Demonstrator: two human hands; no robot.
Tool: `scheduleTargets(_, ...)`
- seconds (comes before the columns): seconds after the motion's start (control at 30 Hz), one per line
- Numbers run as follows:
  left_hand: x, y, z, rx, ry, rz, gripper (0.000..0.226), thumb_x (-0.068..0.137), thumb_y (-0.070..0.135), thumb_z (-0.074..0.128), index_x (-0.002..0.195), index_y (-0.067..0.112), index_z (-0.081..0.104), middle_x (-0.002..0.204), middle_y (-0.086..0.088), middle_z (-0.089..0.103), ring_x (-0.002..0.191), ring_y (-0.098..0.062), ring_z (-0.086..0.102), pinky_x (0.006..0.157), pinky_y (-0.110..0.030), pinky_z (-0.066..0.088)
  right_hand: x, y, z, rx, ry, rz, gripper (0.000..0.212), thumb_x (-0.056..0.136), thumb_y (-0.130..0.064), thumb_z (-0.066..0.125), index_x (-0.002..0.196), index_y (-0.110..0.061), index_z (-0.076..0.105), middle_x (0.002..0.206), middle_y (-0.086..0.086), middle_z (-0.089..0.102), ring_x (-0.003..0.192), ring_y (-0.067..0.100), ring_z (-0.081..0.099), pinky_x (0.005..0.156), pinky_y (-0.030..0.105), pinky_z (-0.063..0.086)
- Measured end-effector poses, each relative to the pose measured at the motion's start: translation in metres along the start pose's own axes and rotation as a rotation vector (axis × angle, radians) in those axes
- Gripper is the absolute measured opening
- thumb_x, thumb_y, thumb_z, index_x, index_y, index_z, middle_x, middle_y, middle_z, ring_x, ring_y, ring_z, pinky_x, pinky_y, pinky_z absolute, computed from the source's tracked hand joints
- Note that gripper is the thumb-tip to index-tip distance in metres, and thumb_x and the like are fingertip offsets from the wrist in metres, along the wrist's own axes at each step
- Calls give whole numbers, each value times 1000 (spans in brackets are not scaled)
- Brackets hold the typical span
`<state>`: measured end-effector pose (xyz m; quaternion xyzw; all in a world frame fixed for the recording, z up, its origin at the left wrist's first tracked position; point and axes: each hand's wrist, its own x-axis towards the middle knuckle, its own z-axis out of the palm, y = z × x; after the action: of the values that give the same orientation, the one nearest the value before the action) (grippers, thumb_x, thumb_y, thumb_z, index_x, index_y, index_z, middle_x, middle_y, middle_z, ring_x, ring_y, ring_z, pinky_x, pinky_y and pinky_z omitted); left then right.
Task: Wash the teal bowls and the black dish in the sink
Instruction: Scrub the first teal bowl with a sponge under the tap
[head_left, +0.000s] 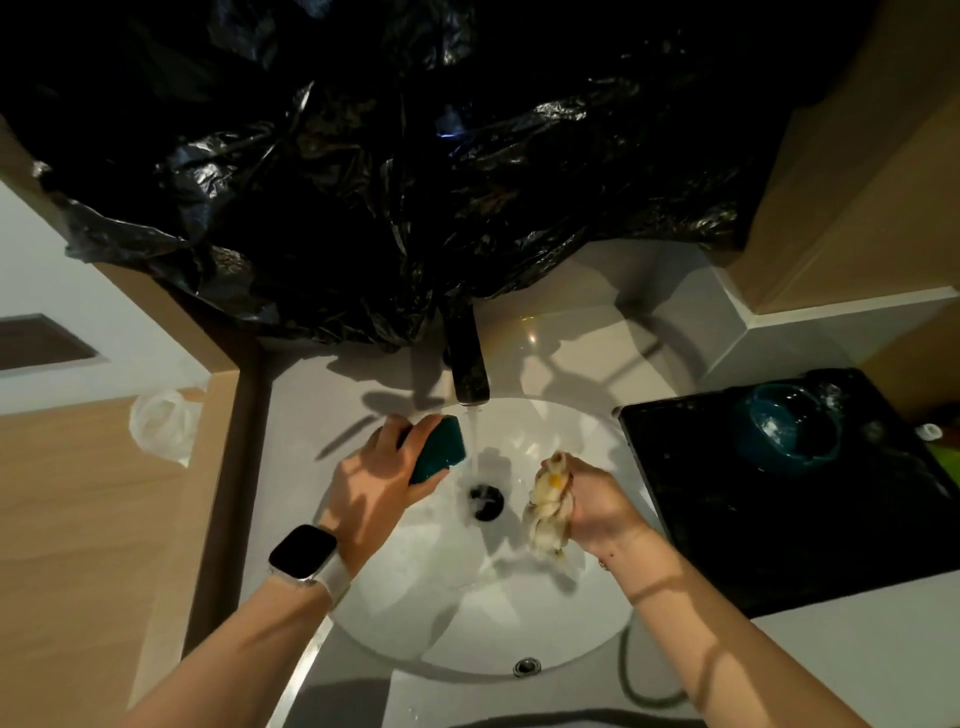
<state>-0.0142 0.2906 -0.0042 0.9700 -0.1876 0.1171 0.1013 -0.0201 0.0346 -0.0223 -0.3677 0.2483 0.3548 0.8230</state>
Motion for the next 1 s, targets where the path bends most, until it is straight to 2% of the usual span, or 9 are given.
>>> scheduleTargets(0.07,-5,1,-7,-130,21,-134,56,87,44,65,134,23,43,103,-2,57,78,-18,60,52,-28,54,-2,1,0,207,-37,58,27,56,-19,86,61,-22,59,58,-11,56,50,7,44,66,21,18)
scheduleTargets(0.2,-10,-9,-11,-707,75,-532,39,98,33,57,133,21,46,117,3,55,98,-11,56,85,-27,51,-7,1,13,24,-14,12,19,80,-1,58,65,-12,56,68,3,51,59,14,50,69,24,32)
scheduleTargets(0.3,1,-23,-13,-893,125,-861,34,101,25,51,131,10,45,120,-11,56,110,-29,58,88,-36,52,-5,10,18,-226,129,-133,18,79,14,61,88,-1,65,84,13,62,73,22,61,76,33,46)
scheduleTargets(0.43,13,-42,-17,-1266,169,-1242,34,105,33,41,131,11,38,124,-12,50,109,-33,55,73,-46,55,2,14,27,-543,290,-330,21,80,-8,75,95,4,69,86,20,70,74,24,64,68,31,46)
scheduleTargets(0.6,32,-77,-14,-1063,177,-1320,46,105,37,37,139,6,41,140,-19,47,123,-42,52,84,-53,56,17,17,36,-688,354,-567,17,83,-14,73,70,-8,63,64,9,64,64,21,65,70,36,49)
scheduleTargets(0.67,34,-89,-9,-954,155,-1261,48,102,40,39,138,8,44,139,-24,49,119,-46,55,86,-59,55,17,17,43,-868,358,-519,21,85,-35,66,76,-17,62,69,7,66,66,21,62,69,34,50)
scheduleTargets(0.77,38,-106,-1,-736,8,-1185,47,101,29,41,142,6,40,138,-28,48,119,-50,52,96,-52,50,28,19,44,-868,409,-532,28,95,-22,56,78,-1,51,60,0,60,53,18,56,54,28,47)
scheduleTargets(0.87,50,-114,0,-577,4,-1243,42,107,26,33,138,-1,40,133,-32,49,121,-47,50,98,-47,40,33,16,50,-873,438,-440,34,94,-34,56,84,-1,51,54,1,50,43,31,48,39,29,37)
scheduleTargets(1.0,56,-117,-3,-463,-18,-1251,48,107,31,28,133,-7,43,129,-37,51,120,-48,50,97,-48,38,39,8,52,-770,394,-256,24,91,-30,60,85,-7,52,65,3,45,50,16,45,44,22,40)
